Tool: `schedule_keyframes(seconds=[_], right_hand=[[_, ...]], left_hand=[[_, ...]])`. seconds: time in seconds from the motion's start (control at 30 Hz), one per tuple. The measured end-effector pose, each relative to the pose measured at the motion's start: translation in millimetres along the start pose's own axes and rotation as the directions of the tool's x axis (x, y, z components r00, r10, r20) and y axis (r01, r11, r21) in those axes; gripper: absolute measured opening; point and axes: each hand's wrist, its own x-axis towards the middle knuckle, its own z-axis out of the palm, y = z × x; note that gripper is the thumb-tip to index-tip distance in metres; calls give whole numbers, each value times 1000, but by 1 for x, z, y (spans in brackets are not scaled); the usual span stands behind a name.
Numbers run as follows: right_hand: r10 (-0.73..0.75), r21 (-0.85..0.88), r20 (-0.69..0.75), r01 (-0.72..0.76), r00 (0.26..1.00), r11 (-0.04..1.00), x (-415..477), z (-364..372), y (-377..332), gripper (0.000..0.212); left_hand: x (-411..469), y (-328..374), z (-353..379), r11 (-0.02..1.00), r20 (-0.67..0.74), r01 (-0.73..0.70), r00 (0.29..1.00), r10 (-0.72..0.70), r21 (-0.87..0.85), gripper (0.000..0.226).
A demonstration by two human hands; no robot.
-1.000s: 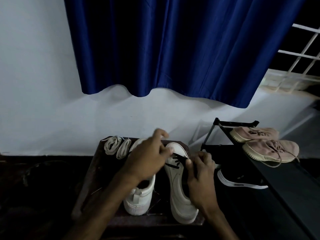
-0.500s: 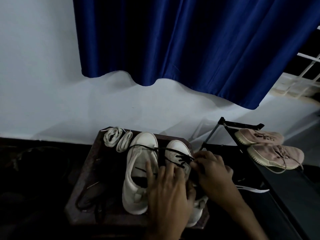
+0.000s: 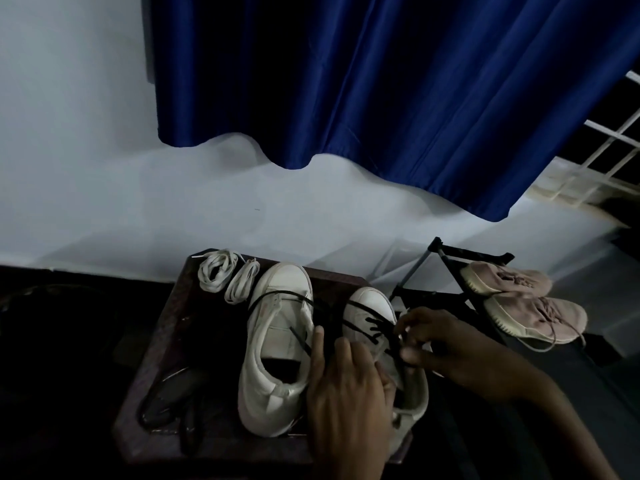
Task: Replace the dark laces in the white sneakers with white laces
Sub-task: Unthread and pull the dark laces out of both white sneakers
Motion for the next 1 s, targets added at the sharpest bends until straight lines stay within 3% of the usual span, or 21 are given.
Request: schedule_keyframes(seconds=[0.1,0.17,0.37,0.5,0.63,0.77,0.83,0.9,1.0], right_hand=[[144,-277,-68,-157,987,948,14,11,-17,16],[167,-318,-66,-180,984,931,18,17,-25,21],[117,-83,-288,-146,950,986,30,36,-17,16],[87,-93,-393,-134,915,987,18,43,-18,10],[42,-42,-362,-61,931,997,-17,26,-12,19],[70,-89,-134,-83,988,993,-26,7,-11,20],[126,-142,-100,-139,987,980,-16,8,-21,10],[158,-211,-96,-175,983,962,-3,13,-30,19],[173,-249,-73,-186,982,950,5,17,-34,26]], left_hand=[[0,0,3,999,10,24,1000,-25,47,14],[-1,-1,7,997,43,43,998,-45,62,26],[-5,17,12,997,74,-7,997,2,79,14],[-2,18,16,992,126,115,986,-108,-46,66],[-5,16,26,979,50,195,980,-192,-62,79],[-10,10,33,926,11,243,968,-251,-290,55],[-14,7,38,823,-20,292,938,-345,-487,39],[-19,4,43,714,-21,320,906,-423,-623,33],[-22,-1,46,643,-30,256,917,-399,-722,27]])
